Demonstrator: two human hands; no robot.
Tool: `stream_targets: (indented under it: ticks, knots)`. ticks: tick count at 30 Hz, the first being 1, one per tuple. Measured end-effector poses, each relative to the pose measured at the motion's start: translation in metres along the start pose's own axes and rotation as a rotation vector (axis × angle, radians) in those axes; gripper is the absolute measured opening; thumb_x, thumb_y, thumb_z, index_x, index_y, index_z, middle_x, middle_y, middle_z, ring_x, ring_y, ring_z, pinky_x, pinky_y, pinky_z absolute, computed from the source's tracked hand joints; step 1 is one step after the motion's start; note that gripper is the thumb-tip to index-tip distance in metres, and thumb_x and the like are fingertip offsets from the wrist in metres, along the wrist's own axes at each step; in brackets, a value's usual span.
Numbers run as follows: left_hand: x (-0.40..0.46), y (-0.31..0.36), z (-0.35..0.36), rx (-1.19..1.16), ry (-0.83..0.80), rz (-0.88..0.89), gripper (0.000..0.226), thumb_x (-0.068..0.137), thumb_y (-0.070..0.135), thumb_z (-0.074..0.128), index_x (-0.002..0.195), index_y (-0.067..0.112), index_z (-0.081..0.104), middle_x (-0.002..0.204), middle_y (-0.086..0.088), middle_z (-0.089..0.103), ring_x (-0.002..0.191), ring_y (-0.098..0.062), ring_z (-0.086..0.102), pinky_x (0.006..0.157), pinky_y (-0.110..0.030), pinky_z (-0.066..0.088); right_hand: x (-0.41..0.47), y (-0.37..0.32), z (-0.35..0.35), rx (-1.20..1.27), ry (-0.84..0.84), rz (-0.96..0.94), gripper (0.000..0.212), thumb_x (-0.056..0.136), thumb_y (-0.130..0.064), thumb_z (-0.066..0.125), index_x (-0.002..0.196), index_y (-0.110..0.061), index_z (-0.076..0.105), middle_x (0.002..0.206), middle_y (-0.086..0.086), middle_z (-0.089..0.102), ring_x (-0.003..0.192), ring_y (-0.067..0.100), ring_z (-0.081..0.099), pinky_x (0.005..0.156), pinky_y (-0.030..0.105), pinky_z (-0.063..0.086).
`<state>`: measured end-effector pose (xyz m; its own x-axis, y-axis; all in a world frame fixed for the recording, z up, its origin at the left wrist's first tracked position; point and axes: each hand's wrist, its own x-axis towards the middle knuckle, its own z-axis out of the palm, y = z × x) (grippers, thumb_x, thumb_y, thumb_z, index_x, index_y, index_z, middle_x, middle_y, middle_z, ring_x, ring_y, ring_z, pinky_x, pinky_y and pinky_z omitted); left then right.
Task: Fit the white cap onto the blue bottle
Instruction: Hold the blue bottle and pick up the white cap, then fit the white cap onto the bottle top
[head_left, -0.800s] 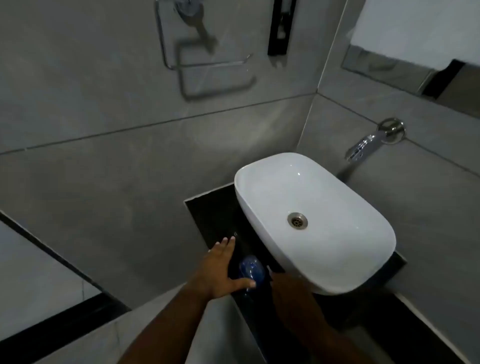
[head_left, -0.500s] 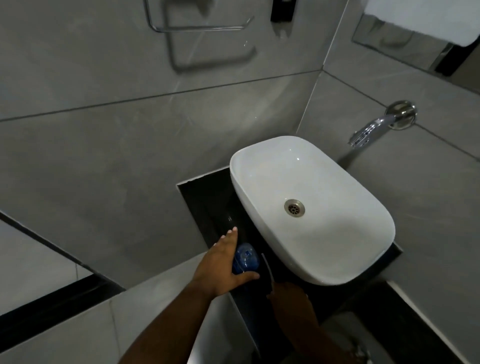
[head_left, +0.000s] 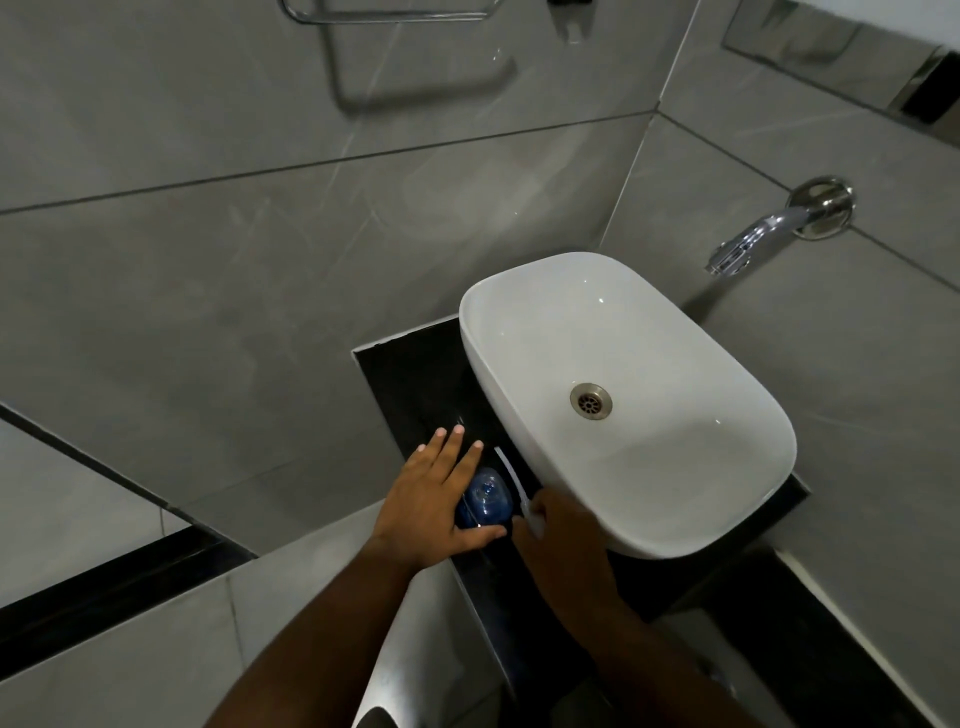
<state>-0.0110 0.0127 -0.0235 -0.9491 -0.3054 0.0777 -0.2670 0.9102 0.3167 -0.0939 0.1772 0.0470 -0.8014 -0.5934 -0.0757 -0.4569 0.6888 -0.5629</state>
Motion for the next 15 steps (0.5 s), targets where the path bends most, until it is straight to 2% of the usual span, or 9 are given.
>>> stream_targets:
  ticks: [2,4,7,11,13,15]
  knots:
    - [0.001,0.000,0.000,0.002,0.001,-0.016,0.105,0.077,0.088,0.039,0.153,0.023,0.007,0.159,-0.006,-0.001,0.146,-0.023,-0.006,0.116,-0.045,0.000,0.008,-0.015,-0.020,-0.018,0.040,-0.073,0.016,0.086,-0.030,0.064,0.094,-0.016,0.061,0.087,0.001,0.065,0.072,0.011,0.057,0.065,0.021,0.047]
    - [0.000,0.000,0.001,0.000,0.000,-0.012,0.106,0.077,0.088,0.039,0.153,0.024,0.003,0.160,-0.006,0.000,0.147,-0.023,-0.005,0.116,-0.046,0.001,0.017,-0.028,-0.046,-0.068,0.022,-0.155,0.021,0.086,-0.033,0.063,0.099,-0.016,0.064,0.088,0.003,0.065,0.072,0.013,0.055,0.065,0.021,0.042]
    - [-0.002,0.001,0.004,-0.011,-0.001,-0.012,0.106,0.077,0.089,0.038,0.153,0.026,-0.002,0.160,-0.004,0.001,0.147,-0.022,-0.004,0.115,-0.045,0.001,0.028,-0.042,-0.090,-0.162,-0.097,-0.245,0.020,0.083,-0.035,0.065,0.094,-0.019,0.067,0.085,0.003,0.066,0.071,0.014,0.056,0.063,0.021,0.037]
    - [-0.003,0.000,0.008,-0.021,-0.002,-0.038,0.107,0.077,0.090,0.037,0.152,0.029,-0.008,0.160,-0.003,-0.001,0.147,-0.021,-0.006,0.115,-0.044,0.001,0.038,-0.058,-0.123,-0.328,-0.301,-0.297,0.020,0.081,-0.032,0.067,0.096,-0.020,0.068,0.077,-0.006,0.054,0.060,0.002,0.046,0.051,0.013,0.028]
    - [-0.003,0.000,0.008,-0.018,-0.002,-0.040,0.107,0.076,0.090,0.037,0.152,0.029,-0.009,0.160,-0.004,0.000,0.147,-0.022,-0.005,0.115,-0.045,0.001,0.039,-0.068,-0.126,-0.417,-0.358,-0.330,0.018,0.082,-0.028,0.066,0.097,-0.017,0.069,0.080,-0.004,0.056,0.064,0.005,0.050,0.051,0.014,0.032]
    - [-0.004,0.000,0.007,-0.016,0.000,-0.039,0.107,0.077,0.090,0.037,0.152,0.028,-0.009,0.160,-0.005,0.000,0.147,-0.022,-0.005,0.114,-0.045,0.001,0.038,-0.075,-0.125,-0.472,-0.383,-0.370,0.018,0.082,-0.025,0.064,0.095,-0.015,0.069,0.088,0.003,0.066,0.076,0.015,0.061,0.058,0.023,0.047]
